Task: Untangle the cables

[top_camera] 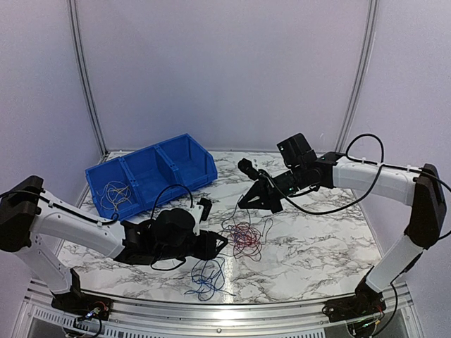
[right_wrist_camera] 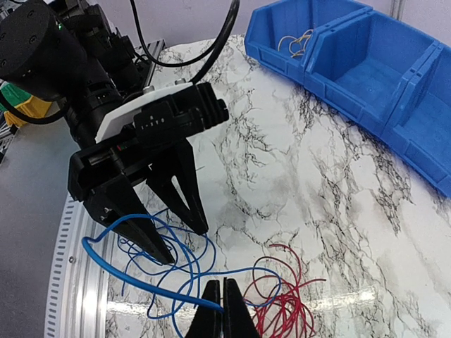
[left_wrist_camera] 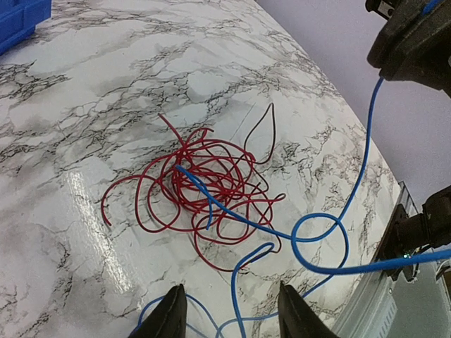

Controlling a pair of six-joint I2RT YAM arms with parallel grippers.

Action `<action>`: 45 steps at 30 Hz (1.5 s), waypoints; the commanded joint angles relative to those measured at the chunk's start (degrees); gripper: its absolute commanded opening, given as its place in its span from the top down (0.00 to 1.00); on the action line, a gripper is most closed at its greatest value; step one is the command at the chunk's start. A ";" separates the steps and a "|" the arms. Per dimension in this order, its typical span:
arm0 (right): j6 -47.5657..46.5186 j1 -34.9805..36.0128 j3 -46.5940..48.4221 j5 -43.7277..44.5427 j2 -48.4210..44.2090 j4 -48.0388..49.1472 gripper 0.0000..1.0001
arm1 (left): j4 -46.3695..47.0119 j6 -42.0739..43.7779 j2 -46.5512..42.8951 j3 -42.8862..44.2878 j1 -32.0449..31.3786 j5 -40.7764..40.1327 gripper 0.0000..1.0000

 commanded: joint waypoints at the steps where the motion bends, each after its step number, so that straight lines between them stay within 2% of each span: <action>1: -0.67 -0.29 -0.13 0.33 -1.33 0.73 1.00 | 3.06 -0.29 1.46 1.90 0.50 0.51 0.60; 4: -0.74 -0.39 -0.09 0.40 -1.31 0.64 1.00 | 3.14 -0.27 1.96 1.88 0.82 0.50 0.71; 8: -0.74 -0.72 -0.13 0.37 -1.34 0.63 1.00 | 3.08 -0.73 2.03 1.16 1.27 1.13 0.76; 11: -0.88 -1.10 -0.18 0.84 -1.30 0.63 1.00 | 3.06 -0.67 1.42 0.36 1.53 1.82 0.90; 14: -1.02 -1.65 -0.22 1.02 -1.29 0.64 1.00 | 2.87 0.37 -1.77 -1.58 2.15 0.97 1.00; 18: -0.89 -2.58 -0.39 1.65 -1.21 0.86 1.00 | -1.11 1.78 -11.87 -5.92 4.46 -3.94 1.00; 22: -0.92 -2.94 -0.44 2.54 -0.65 1.15 1.00 | -9.44 4.47 -26.35 -7.76 8.16 -13.13 1.00; 25: -0.90 -2.92 -0.45 2.97 0.17 1.11 1.00 | -15.20 8.56 -35.32 -5.39 12.02 -18.86 1.00; 28: -1.00 -2.97 -0.35 3.75 1.16 0.91 1.00 | -19.03 14.28 -40.69 -1.42 15.10 -21.97 1.00; 33: -1.04 -2.99 -0.35 4.53 2.02 0.97 1.00 | -21.42 22.00 -41.66 7.51 16.86 -23.83 1.00; 45: -1.35 -2.92 -0.32 5.25 4.76 0.46 1.00 | -23.46 35.18 -30.40 30.60 17.89 -23.14 1.00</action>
